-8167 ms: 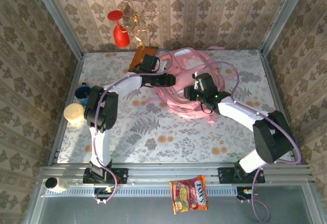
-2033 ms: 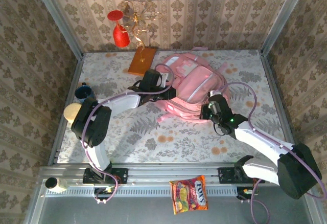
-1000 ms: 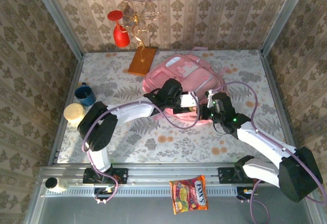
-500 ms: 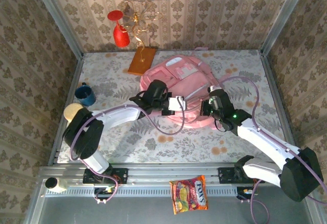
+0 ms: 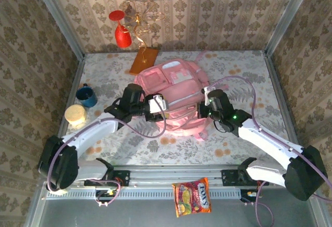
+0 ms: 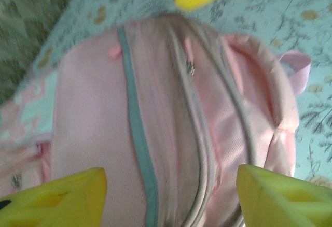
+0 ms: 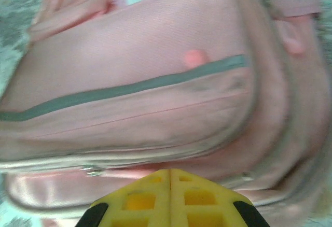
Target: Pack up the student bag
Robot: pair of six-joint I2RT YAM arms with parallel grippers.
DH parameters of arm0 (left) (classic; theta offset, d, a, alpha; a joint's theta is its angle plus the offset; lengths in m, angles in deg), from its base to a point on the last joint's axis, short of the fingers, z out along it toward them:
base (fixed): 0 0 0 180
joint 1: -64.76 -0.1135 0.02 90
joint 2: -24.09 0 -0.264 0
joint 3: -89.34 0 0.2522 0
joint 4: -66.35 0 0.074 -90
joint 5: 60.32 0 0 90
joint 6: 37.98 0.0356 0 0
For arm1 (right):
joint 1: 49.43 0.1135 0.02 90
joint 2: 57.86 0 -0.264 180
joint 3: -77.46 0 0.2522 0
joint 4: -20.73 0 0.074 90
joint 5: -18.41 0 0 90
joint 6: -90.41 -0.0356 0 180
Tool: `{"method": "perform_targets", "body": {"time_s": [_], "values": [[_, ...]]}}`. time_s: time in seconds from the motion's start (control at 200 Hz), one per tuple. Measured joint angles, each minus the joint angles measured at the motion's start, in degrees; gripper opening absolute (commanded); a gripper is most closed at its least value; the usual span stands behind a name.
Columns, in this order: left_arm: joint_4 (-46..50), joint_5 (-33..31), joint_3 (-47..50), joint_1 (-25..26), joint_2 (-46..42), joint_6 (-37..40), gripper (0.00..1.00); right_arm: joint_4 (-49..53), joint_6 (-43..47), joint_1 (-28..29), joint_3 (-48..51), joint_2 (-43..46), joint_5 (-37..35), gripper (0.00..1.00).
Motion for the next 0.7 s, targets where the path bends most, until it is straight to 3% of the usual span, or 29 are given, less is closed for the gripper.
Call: {"method": "perform_targets", "body": {"time_s": [0.235,0.455,0.7], "values": [[2.9,-8.1,-7.4,8.0,7.5,-1.4,0.68,-1.9,3.3,0.8,0.9,0.1,3.1,0.17],[6.7,-16.2,-13.2,10.6,16.9,-0.4,0.50,-2.0,3.4,-0.4,1.9,1.0,3.0,0.27],[8.0,-18.0,-13.2,10.9,17.8,-0.8,0.08,-3.5,3.5,-0.5,2.6,0.9,3.1,0.28]]}}
